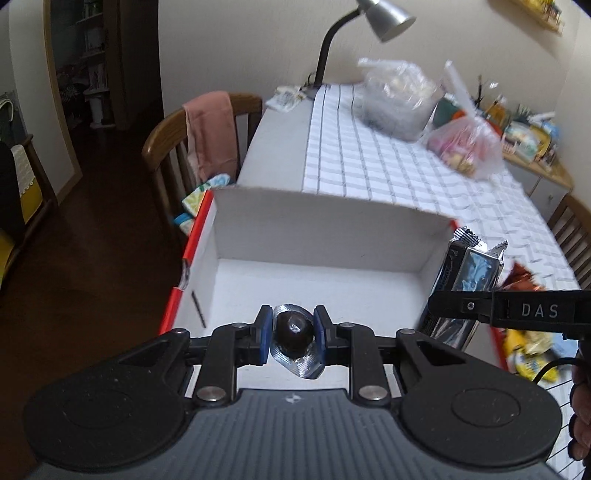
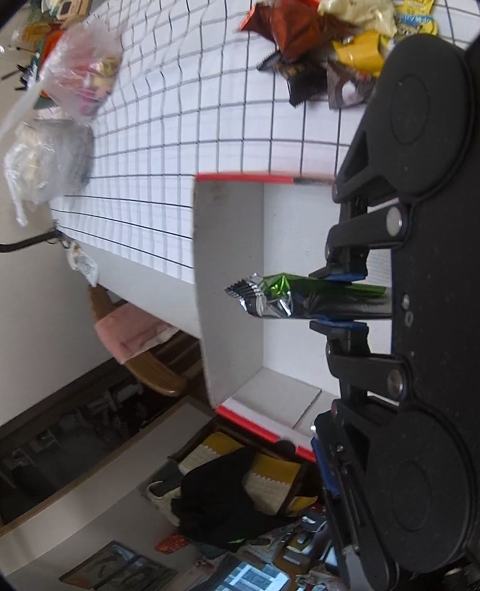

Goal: Organize snacks
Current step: 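Lower both items into the box and open both grippers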

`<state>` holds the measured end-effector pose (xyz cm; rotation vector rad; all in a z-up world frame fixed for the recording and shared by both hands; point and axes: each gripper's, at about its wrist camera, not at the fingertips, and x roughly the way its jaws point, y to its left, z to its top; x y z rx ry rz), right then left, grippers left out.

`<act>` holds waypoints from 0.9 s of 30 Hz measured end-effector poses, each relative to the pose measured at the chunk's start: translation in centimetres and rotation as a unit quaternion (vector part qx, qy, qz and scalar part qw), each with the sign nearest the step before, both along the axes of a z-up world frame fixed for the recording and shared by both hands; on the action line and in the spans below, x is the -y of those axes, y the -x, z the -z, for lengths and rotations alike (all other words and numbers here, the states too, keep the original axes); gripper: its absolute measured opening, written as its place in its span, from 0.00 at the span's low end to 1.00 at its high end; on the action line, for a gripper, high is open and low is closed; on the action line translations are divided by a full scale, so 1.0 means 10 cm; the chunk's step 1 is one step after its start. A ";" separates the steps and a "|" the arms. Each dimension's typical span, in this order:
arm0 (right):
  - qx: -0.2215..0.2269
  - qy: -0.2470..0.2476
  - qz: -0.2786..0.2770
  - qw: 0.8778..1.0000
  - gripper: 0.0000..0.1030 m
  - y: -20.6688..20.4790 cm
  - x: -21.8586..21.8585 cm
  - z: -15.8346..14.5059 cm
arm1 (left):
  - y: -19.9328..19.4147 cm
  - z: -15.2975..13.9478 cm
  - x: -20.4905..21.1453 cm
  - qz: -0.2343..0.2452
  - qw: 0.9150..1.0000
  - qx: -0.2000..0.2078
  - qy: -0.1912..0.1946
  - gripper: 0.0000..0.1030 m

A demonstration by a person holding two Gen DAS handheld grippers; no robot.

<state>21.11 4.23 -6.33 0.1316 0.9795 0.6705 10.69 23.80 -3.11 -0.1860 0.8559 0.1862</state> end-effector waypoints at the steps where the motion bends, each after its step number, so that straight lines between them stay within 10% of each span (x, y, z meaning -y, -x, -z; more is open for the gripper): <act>1: -0.001 0.007 0.000 1.000 0.17 -0.02 -0.04 0.05 | -0.04 0.04 -0.02 0.001 1.000 -0.006 -0.005 0.23; 27: -0.043 0.058 -0.017 0.997 0.25 -0.07 -0.28 0.40 | -0.33 0.63 0.04 0.056 0.993 -0.102 -0.034 0.24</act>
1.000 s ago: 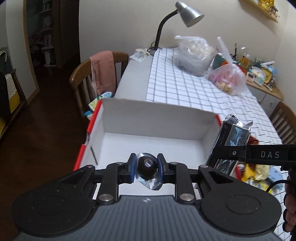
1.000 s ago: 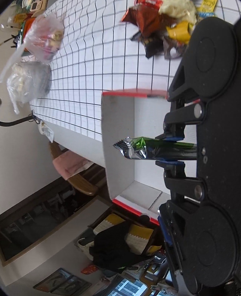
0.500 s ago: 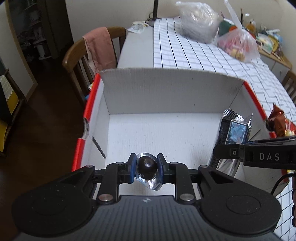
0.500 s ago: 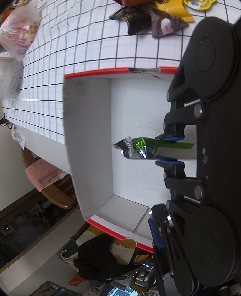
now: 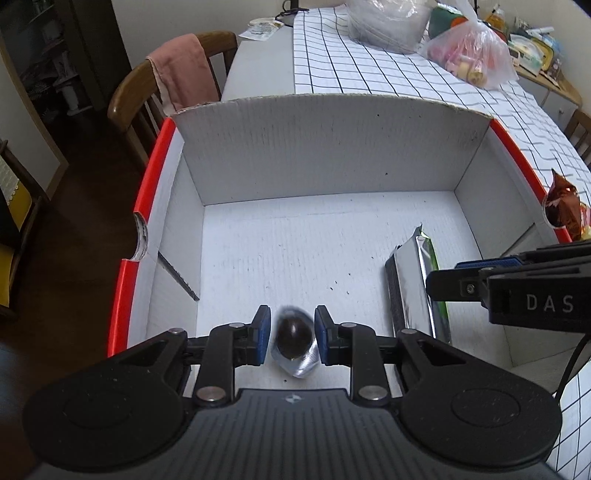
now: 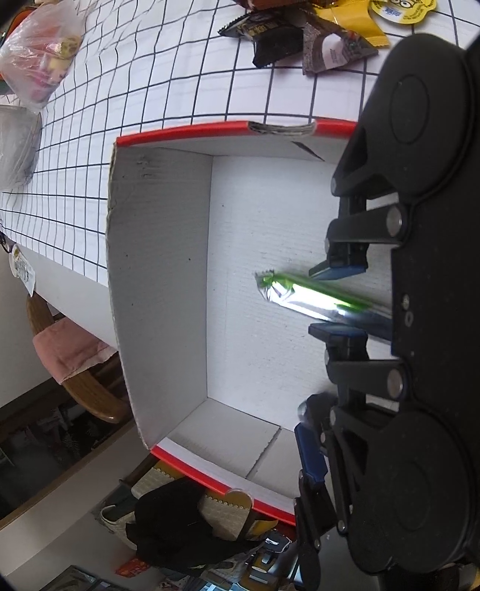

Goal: Organize snacks
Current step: 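Lower both items into the box and open both grippers, then move both tools back over the snack pile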

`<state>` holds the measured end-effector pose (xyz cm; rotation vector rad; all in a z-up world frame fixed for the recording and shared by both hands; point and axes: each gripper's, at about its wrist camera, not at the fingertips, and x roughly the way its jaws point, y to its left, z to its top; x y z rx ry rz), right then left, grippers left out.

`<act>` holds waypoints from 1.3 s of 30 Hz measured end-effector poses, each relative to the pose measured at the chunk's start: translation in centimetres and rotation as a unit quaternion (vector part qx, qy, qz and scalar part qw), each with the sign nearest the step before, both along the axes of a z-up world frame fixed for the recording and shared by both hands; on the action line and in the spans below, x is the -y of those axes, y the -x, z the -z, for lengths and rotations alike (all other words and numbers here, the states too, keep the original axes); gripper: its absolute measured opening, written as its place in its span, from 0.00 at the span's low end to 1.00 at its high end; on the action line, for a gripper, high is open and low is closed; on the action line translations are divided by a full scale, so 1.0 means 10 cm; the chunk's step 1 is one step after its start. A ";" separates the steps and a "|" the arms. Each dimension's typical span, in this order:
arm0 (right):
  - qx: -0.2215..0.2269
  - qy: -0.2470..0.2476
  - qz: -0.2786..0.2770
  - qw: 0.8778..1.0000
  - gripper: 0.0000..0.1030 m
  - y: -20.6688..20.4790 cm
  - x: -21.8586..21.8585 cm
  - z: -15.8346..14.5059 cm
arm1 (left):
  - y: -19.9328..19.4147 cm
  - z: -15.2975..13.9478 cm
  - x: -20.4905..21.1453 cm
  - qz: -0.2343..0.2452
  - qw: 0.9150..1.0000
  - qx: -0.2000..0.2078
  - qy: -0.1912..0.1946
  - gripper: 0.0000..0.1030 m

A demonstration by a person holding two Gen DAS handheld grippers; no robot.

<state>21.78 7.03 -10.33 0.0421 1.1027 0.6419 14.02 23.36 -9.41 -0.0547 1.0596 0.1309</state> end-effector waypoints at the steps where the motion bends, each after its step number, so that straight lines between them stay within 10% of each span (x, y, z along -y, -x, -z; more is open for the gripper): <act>1: 0.001 0.000 0.000 1.000 0.26 0.00 0.00 -0.01 | 0.01 -0.01 -0.01 0.000 1.000 0.003 0.003 0.24; 8: 0.015 -0.009 -0.001 1.000 0.32 0.08 0.09 -0.12 | 0.12 -0.16 -0.02 -0.006 0.999 0.035 0.014 0.51; 18: 0.060 -0.042 0.003 0.997 0.64 0.30 0.37 -0.38 | 0.33 -0.42 0.07 -0.001 0.996 0.084 0.039 0.64; 39: 0.133 -0.085 0.070 0.985 0.98 0.78 1.52 -0.68 | 0.58 -0.71 0.77 0.037 0.982 0.168 0.072 0.82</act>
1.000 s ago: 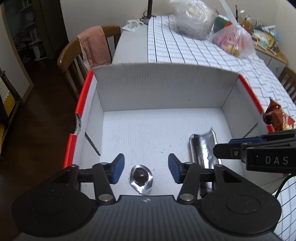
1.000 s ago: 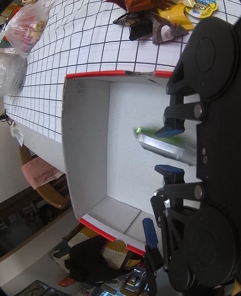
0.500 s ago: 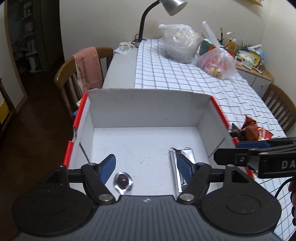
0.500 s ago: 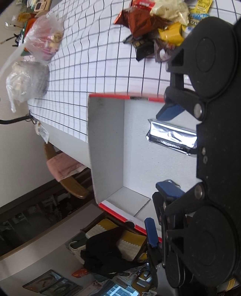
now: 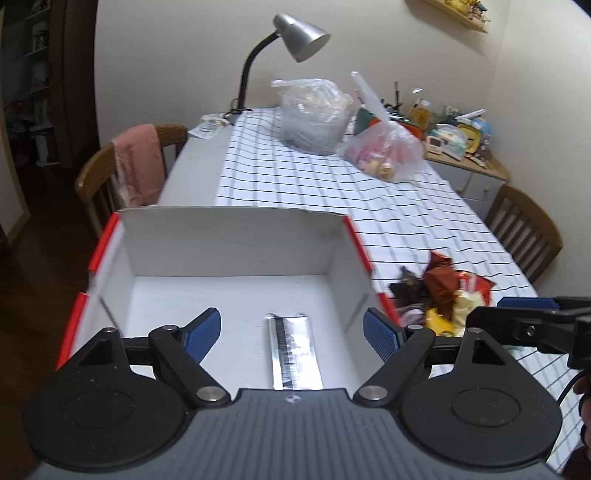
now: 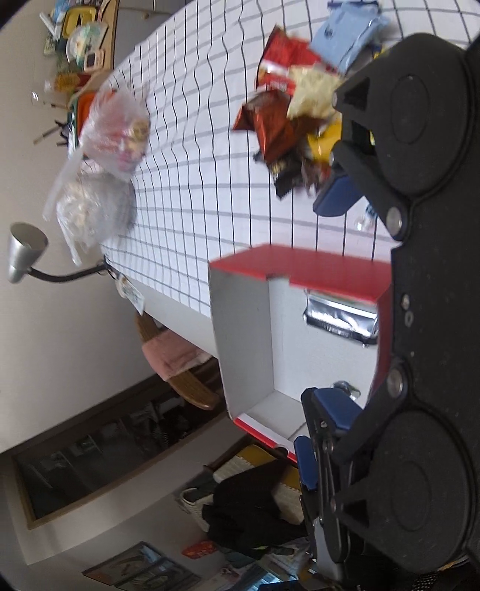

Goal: Organize snacks
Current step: 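Move both tools back over the snack pile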

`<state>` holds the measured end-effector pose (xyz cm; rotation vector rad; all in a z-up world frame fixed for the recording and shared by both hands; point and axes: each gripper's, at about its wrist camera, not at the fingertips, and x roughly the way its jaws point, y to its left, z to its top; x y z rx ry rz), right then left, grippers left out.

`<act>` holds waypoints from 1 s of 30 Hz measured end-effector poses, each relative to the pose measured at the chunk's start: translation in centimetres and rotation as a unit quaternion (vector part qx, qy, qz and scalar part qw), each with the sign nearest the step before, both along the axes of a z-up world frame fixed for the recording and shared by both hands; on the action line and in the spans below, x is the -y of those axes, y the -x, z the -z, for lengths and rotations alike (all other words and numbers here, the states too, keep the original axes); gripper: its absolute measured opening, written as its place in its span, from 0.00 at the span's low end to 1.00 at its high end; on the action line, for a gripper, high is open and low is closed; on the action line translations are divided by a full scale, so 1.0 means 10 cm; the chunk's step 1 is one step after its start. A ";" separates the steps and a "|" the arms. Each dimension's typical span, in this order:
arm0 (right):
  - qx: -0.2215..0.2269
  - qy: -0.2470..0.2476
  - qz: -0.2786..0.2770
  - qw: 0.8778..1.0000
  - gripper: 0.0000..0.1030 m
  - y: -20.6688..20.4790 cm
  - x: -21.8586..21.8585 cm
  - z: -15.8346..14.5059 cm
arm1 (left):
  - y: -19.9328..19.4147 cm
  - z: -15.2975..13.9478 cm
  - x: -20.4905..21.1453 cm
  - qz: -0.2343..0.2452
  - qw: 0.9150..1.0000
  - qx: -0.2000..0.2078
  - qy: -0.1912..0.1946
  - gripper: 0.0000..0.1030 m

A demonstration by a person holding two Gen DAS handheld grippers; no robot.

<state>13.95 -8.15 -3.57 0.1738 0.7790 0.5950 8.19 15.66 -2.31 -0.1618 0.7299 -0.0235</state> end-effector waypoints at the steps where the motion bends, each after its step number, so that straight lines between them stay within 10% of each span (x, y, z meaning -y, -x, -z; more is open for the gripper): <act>1: 0.002 0.002 0.003 1.000 0.98 0.02 0.06 0.01 | 0.00 0.00 0.05 0.002 1.000 0.000 0.001 0.82; 15: 0.001 0.048 0.039 0.998 0.98 -0.05 1.02 0.23 | -0.14 0.09 0.97 0.041 0.999 -0.005 0.000 0.82; 30: 0.008 0.144 -0.041 0.989 0.95 -0.48 1.58 0.67 | -0.15 0.43 1.83 0.026 0.998 -0.041 -0.047 0.83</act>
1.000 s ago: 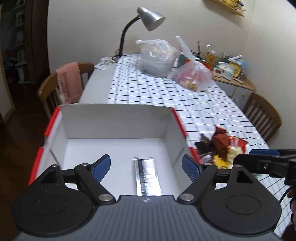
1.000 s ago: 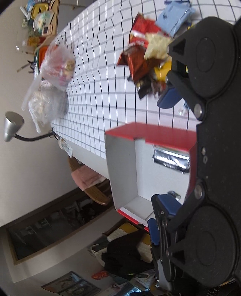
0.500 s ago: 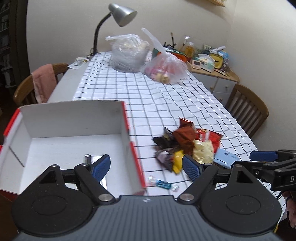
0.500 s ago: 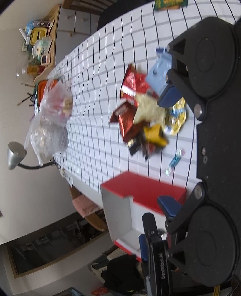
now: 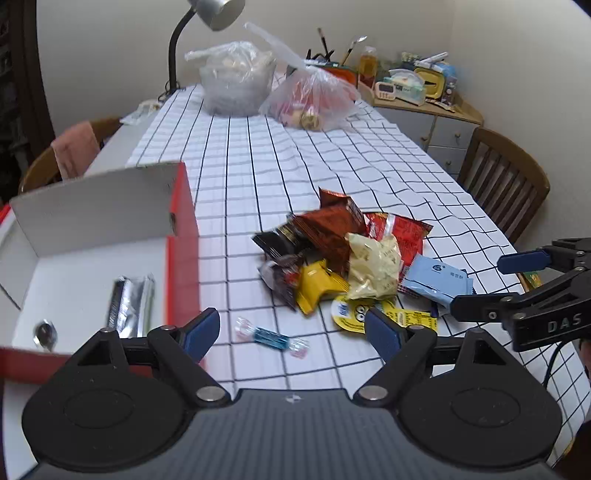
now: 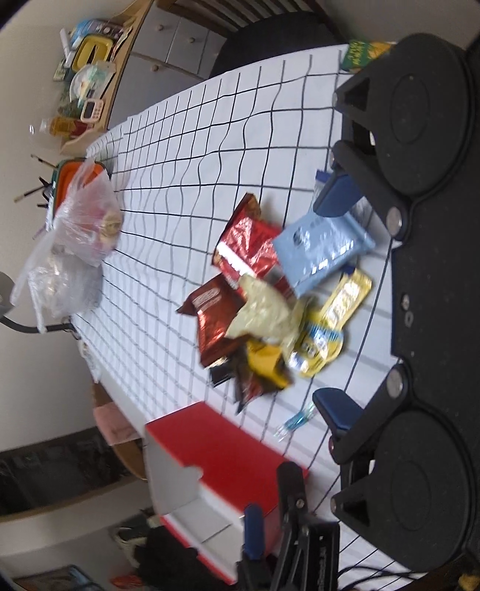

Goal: Organize snacks
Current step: 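Move both tools back over the snack pile, then grasp the blue-wrapped candy with the left gripper while the right grasps the blue packet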

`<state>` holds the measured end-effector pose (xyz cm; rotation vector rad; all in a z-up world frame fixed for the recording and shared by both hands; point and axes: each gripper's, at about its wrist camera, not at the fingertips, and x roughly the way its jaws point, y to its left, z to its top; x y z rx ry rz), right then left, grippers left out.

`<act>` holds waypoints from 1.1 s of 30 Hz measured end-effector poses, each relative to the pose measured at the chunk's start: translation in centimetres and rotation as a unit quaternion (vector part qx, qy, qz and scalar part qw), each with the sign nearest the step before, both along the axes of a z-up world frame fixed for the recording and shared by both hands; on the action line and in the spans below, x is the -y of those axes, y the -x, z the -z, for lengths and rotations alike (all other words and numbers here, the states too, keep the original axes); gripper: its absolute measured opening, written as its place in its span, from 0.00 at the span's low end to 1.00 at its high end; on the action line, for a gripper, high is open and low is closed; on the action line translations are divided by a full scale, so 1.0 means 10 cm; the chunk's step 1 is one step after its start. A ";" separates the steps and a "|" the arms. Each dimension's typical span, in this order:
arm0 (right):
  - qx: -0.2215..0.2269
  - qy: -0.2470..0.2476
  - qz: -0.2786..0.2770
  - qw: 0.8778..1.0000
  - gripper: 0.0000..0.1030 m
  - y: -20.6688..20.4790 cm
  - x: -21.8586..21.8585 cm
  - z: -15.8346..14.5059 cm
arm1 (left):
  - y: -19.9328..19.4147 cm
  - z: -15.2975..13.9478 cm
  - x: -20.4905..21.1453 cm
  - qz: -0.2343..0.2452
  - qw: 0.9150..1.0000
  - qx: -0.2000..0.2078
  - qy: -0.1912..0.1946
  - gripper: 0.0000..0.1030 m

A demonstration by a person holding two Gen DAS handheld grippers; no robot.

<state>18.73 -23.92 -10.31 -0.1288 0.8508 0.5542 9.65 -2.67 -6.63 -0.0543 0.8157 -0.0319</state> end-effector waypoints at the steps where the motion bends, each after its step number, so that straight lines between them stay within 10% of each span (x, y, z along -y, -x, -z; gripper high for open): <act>1: -0.001 0.006 -0.007 1.000 0.95 -0.04 0.02 0.03 | -0.01 0.03 0.03 -0.008 1.000 -0.005 0.001 0.83; 16: -0.001 0.059 -0.109 0.992 0.88 -0.46 0.05 0.34 | -0.35 0.49 0.18 -0.144 0.987 -0.062 0.021 0.81; 33: 0.000 0.085 -0.167 0.982 0.70 -0.59 0.01 0.50 | -0.67 0.72 0.05 -0.241 0.962 -0.120 0.032 0.43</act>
